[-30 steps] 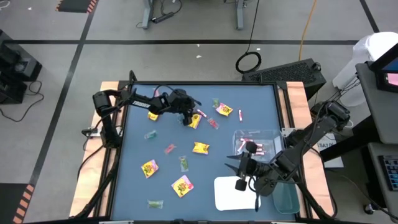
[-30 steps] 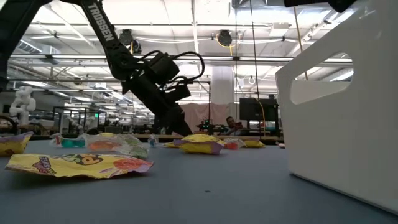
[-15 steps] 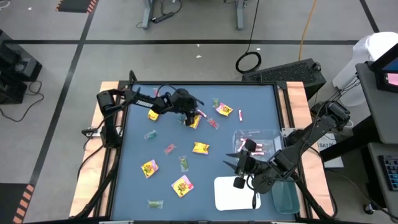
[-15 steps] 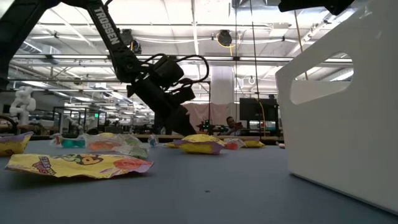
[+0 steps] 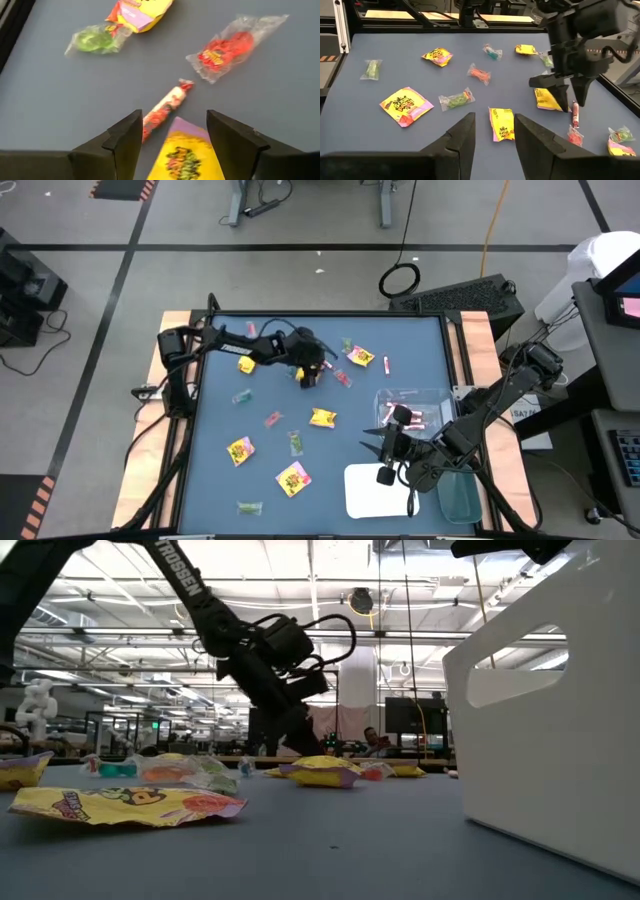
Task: Sort candy
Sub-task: Put the transparent candy roll into the transparent bin
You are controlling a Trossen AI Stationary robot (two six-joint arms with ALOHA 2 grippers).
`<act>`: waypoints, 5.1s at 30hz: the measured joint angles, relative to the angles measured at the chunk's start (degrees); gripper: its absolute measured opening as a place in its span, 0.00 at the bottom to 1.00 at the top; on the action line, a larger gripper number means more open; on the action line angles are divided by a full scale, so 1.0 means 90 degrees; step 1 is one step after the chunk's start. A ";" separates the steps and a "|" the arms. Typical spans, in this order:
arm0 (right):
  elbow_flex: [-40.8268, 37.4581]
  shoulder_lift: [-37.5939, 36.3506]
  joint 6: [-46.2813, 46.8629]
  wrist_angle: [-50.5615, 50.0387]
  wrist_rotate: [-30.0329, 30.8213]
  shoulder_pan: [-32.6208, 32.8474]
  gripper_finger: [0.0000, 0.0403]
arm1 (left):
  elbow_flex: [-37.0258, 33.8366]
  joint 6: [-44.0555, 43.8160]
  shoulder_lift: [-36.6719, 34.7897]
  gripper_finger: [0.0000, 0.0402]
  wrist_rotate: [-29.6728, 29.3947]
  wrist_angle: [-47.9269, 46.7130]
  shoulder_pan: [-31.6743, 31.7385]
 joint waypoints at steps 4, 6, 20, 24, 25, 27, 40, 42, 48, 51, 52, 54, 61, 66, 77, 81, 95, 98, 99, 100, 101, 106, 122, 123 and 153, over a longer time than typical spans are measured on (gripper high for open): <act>0.0000 0.0000 0.0025 0.0000 -0.0170 0.0000 0.31 | 0.0483 0.0342 0.0000 0.49 0.0138 -0.0766 0.0182; 0.0000 0.0002 0.0032 -0.0005 -0.0330 0.0002 0.31 | 0.0613 0.0650 -0.0002 0.46 0.0311 -0.1172 0.0236; 0.0000 0.0004 0.0005 -0.0004 -0.0509 0.0005 0.31 | 0.0822 0.1823 0.0359 0.43 0.0889 -0.1428 0.0801; -0.0002 0.0005 -0.0020 -0.0015 -0.0503 0.0042 0.31 | 0.0849 0.2063 0.0355 0.43 0.1182 -0.1582 0.0909; -0.0002 0.0005 -0.0026 -0.0016 -0.0504 0.0046 0.31 | 0.0851 0.2072 0.0349 0.43 0.1264 -0.1585 0.0921; -0.0002 0.0005 -0.0024 -0.0012 -0.0487 0.0046 0.31 | 0.0848 0.2099 0.0347 0.43 0.1300 -0.1594 0.0927; -0.0002 0.0005 0.0011 0.0000 -0.0500 0.0046 0.31 | 0.0848 0.2156 0.0345 0.29 0.1575 -0.1507 0.1050; -0.0002 0.0005 0.0007 0.0000 -0.0502 0.0046 0.31 | 0.0848 0.2377 0.0347 0.26 0.1596 -0.1588 0.1055; -0.0002 0.0005 -0.0073 -0.0002 -0.0502 0.0046 0.31 | 0.0861 0.2780 0.0472 0.25 0.1595 -0.1527 0.0954; -0.0002 0.0005 -0.0073 0.0002 -0.0502 0.0046 0.31 | 0.0863 0.2741 0.0478 0.25 0.1575 -0.1517 0.0954; -0.0002 0.0005 -0.0057 0.0000 -0.0502 0.0046 0.31 | 0.0863 0.2720 0.0476 0.25 0.1564 -0.1519 0.0954; -0.0002 0.0005 -0.0032 0.0000 -0.0502 0.0046 0.31 | 0.0863 0.2579 0.0478 0.25 0.1544 -0.1495 0.0954; -0.0002 0.0005 -0.0053 0.0005 -0.0495 0.0058 0.31 | 0.1052 0.2236 0.0478 0.25 0.1289 -0.1922 0.0935; -0.0002 0.0005 -0.0056 0.0044 -0.0480 0.0058 0.31 | 0.1052 0.2245 0.0488 0.24 0.1048 -0.2232 0.0857; -0.0002 0.0005 -0.0073 0.0058 -0.0482 0.0078 0.31 | 0.1052 0.2230 0.0488 0.13 0.0931 -0.2208 0.0740; -0.0002 0.0005 -0.0017 0.0056 -0.0496 0.0080 0.31 | 0.1052 0.2223 0.0478 0.07 0.0909 -0.2224 0.0735; -0.0002 0.0005 0.0034 0.0053 -0.0502 0.0080 0.31 | 0.1043 0.1738 0.0441 0.05 0.0907 -0.2055 0.0694; -0.0002 0.0005 0.0034 0.0053 -0.0502 0.0080 0.31 | 0.1026 0.1649 0.0323 0.05 0.0857 -0.2123 0.0657; -0.0002 0.0005 0.0034 0.0053 -0.0502 0.0080 0.31 | 0.1026 0.1598 0.0266 0.05 0.0857 -0.2115 0.0640; -0.0002 0.0005 0.0034 0.0053 -0.0501 0.0082 0.31 | 0.1027 0.1571 0.0213 0.05 0.0858 -0.2082 0.0616; -0.0002 0.0005 0.0035 0.0051 -0.0500 0.0083 0.31 | 0.1028 0.1567 0.0148 0.05 0.0859 -0.2077 0.0591; -0.0002 0.0005 0.0036 0.0051 -0.0499 0.0083 0.31 | 0.1028 0.1507 -0.0125 0.05 0.0857 -0.2091 0.0413; 0.0000 0.0919 0.0304 0.0385 0.0039 -0.0681 0.41 | 0.1038 0.1064 -0.1262 0.05 0.0878 -0.2581 -0.1028; 0.0000 0.0923 0.0263 0.0364 0.0018 -0.0791 0.44 | 0.1038 0.1064 -0.1266 0.05 0.0872 -0.2592 -0.1113; 0.0002 0.1537 -0.1442 0.1302 -0.1835 -0.2625 0.39 | 0.1040 0.0897 -0.1273 0.05 0.0401 -0.2489 -0.2125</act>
